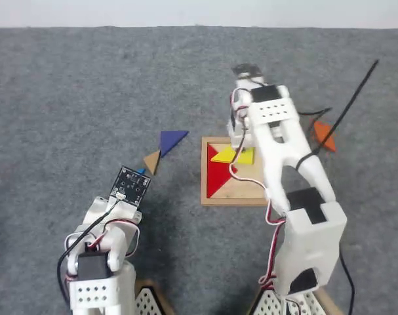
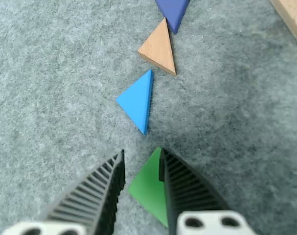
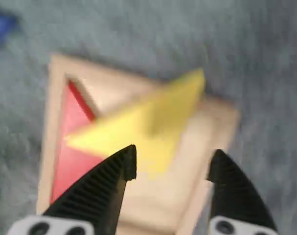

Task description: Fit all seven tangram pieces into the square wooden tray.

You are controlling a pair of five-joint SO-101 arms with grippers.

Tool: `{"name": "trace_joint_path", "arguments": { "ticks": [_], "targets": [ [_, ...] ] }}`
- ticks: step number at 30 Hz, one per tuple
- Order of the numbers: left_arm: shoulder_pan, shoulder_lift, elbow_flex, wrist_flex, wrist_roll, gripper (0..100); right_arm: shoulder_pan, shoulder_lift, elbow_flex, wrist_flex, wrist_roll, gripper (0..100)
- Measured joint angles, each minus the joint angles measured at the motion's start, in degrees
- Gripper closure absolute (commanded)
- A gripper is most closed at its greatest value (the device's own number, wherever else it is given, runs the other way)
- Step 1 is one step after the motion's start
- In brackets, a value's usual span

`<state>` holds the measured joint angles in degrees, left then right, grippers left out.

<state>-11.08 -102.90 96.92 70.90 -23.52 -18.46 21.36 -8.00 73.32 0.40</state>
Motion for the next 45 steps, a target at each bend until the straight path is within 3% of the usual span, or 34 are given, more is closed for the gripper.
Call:
{"name": "trace_joint_path", "arguments": {
  "ticks": [6, 14, 32, 45],
  "targets": [
    [0.0, 0.0, 0.0, 0.0, 0.0, 89, -2.9, 0.2, 0.0, -9.4, 0.4, 79.0],
    [0.0, 0.0, 0.0, 0.0, 0.0, 89, -3.6, 6.2, 0.0, -13.4, 1.0, 79.3],
    [0.0, 0.0, 0.0, 0.0, 0.0, 89, 1.1, 6.6, -0.1, -13.5, 1.0, 79.4],
    [0.0, 0.0, 0.0, 0.0, 0.0, 89, -1.8, 0.8, 8.4, -10.8, 1.0, 79.4]
  ]
}}
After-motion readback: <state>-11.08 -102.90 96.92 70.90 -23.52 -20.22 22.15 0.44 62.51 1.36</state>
